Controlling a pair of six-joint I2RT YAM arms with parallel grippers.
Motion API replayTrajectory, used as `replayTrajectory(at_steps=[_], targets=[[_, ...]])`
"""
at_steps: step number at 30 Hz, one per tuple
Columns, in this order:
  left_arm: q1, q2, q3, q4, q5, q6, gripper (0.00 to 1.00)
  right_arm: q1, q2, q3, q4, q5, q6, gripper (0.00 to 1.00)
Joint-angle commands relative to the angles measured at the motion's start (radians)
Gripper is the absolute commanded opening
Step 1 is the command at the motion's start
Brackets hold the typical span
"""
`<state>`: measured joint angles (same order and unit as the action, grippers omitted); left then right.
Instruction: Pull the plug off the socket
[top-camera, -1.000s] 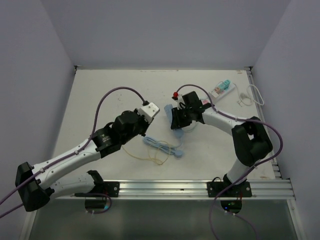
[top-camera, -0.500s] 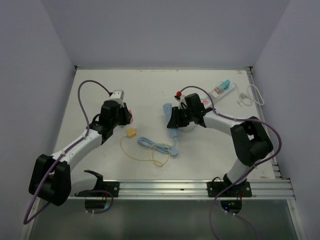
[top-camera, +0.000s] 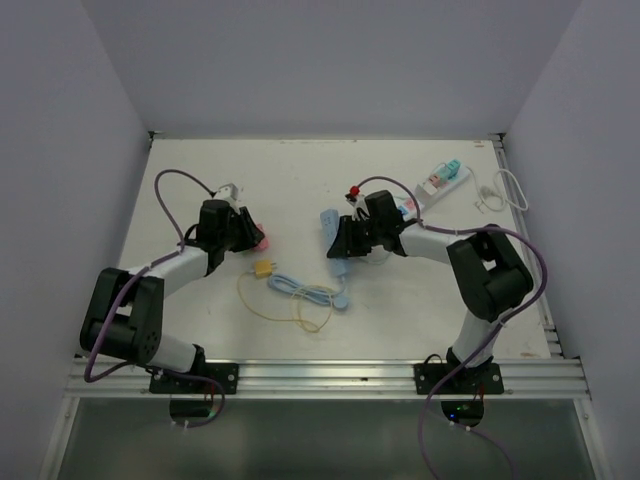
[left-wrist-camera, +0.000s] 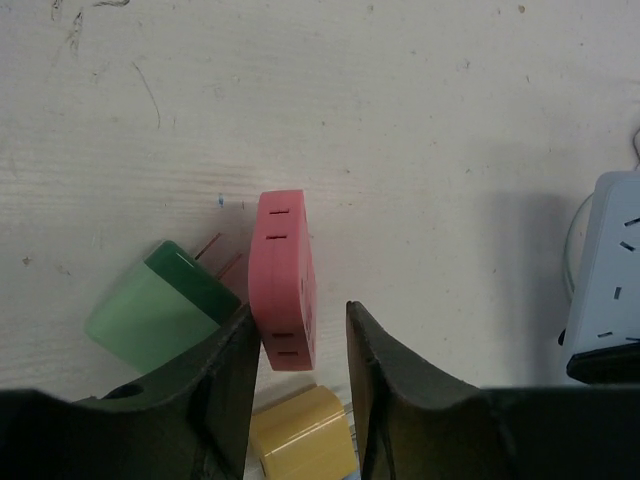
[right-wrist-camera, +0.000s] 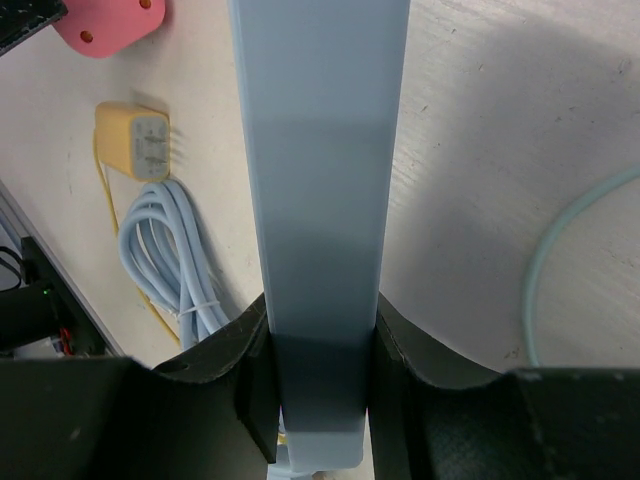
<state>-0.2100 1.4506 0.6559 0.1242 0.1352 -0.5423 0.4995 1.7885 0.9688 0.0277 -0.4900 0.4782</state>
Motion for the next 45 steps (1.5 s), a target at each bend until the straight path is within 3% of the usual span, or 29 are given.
replayTrajectory(at_steps=[1,9,14,17,23,30,33,34,39,40,43,45], targets=[[0.018,0.011,-0.006,0.075,0.032,-0.03,0.44,0.017,0.02,0.007,0.086,-0.027,0.03,0.0],[0.024,-0.129,0.048,-0.056,-0.029,-0.016,0.64,0.065,0.075,0.018,0.129,-0.01,0.076,0.0],[0.026,-0.287,0.158,-0.241,-0.13,0.036,0.9,0.119,0.144,0.054,0.204,0.008,0.161,0.0],[0.029,-0.34,0.218,-0.339,-0.205,0.076,1.0,0.157,0.193,0.086,0.23,0.033,0.207,0.0],[0.032,-0.427,0.382,-0.483,-0.301,0.177,1.0,0.221,0.311,0.212,0.29,0.111,0.327,0.0],[0.032,-0.499,0.354,-0.462,-0.453,0.26,1.0,0.269,0.434,0.393,0.294,0.217,0.441,0.08],[0.032,-0.529,0.286,-0.414,-0.471,0.263,1.0,0.281,0.462,0.447,0.281,0.24,0.458,0.19],[0.032,-0.535,0.271,-0.405,-0.474,0.265,1.0,0.284,0.469,0.456,0.273,0.246,0.458,0.29],[0.035,-0.558,0.232,-0.393,-0.487,0.275,1.0,0.284,0.44,0.463,0.195,0.31,0.413,0.55],[0.035,-0.564,0.229,-0.391,-0.48,0.269,1.0,0.284,0.427,0.453,0.187,0.342,0.41,0.65],[0.035,-0.578,0.221,-0.391,-0.473,0.259,1.0,0.278,0.37,0.409,0.169,0.384,0.387,0.8],[0.037,-0.587,0.218,-0.393,-0.49,0.255,1.0,0.277,0.327,0.395,0.125,0.424,0.367,0.86]])
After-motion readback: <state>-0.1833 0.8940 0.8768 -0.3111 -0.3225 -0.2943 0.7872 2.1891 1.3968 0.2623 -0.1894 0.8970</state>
